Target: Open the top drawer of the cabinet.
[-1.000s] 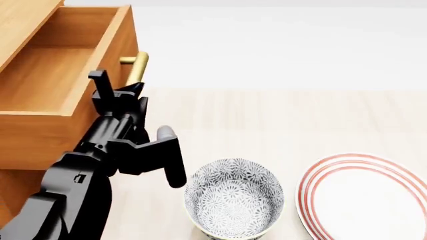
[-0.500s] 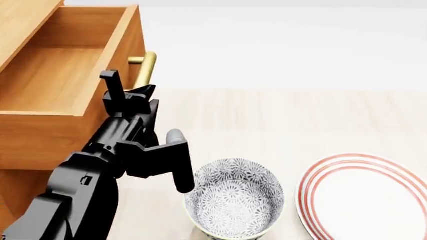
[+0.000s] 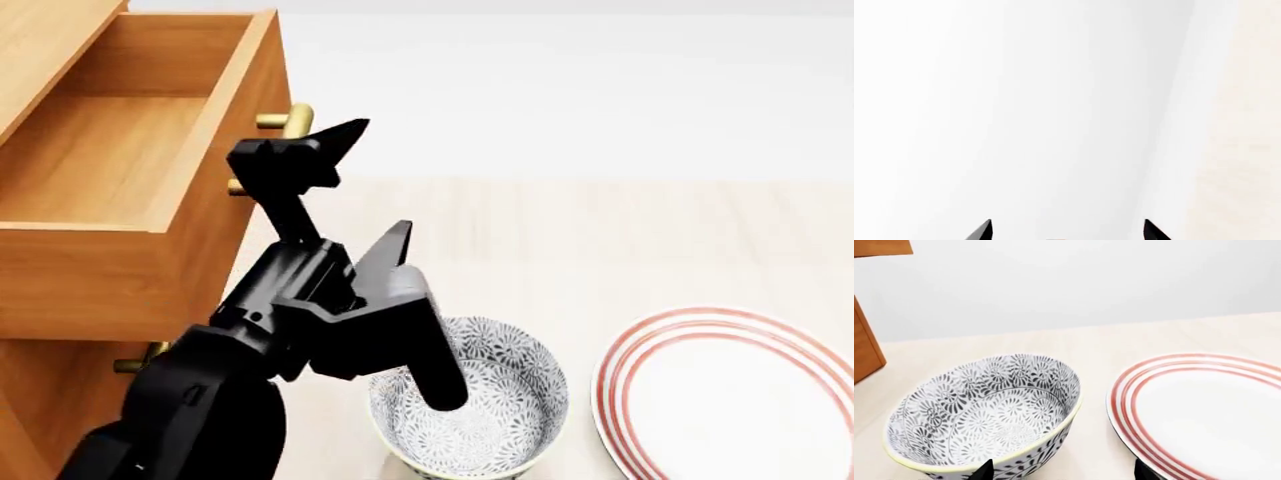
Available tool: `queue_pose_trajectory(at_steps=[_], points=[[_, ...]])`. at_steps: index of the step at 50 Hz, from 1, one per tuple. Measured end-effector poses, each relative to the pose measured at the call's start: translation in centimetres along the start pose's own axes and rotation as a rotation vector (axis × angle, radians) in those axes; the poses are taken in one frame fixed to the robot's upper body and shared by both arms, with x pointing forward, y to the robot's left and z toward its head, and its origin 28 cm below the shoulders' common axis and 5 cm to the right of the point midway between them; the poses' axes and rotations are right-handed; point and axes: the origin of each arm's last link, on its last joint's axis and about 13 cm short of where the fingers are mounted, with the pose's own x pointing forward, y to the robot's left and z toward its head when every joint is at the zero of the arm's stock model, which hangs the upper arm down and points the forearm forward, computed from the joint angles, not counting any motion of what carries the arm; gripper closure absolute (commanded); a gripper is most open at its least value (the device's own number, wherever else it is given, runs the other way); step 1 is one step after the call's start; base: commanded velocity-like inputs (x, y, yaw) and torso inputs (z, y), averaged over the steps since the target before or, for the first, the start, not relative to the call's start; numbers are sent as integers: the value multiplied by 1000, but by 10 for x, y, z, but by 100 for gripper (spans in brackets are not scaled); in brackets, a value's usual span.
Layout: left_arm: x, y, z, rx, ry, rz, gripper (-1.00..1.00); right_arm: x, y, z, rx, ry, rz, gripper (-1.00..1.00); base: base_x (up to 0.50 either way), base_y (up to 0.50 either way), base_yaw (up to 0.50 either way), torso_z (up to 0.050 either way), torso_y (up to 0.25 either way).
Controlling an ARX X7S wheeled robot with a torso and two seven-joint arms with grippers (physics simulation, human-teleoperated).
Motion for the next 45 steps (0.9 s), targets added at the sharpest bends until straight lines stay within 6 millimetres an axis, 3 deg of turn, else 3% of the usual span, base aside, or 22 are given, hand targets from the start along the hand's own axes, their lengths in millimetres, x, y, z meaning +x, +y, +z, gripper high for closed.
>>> queue_pose_trajectory(at_steps=[12,25,45], points=[[-14,10,24,-296,-96,19,-100,-1,1,-1,-1,9,6,-100,0,0,0,0,0],[-26,41,40,-543,-179,106,-100,-2,2,-3,-6,19,11,-100,0,0,0,1,0],[-10,64,22,-791,-66,177,-100,0,3,-2,-12,22,3,-100,0,0,0,0,0]])
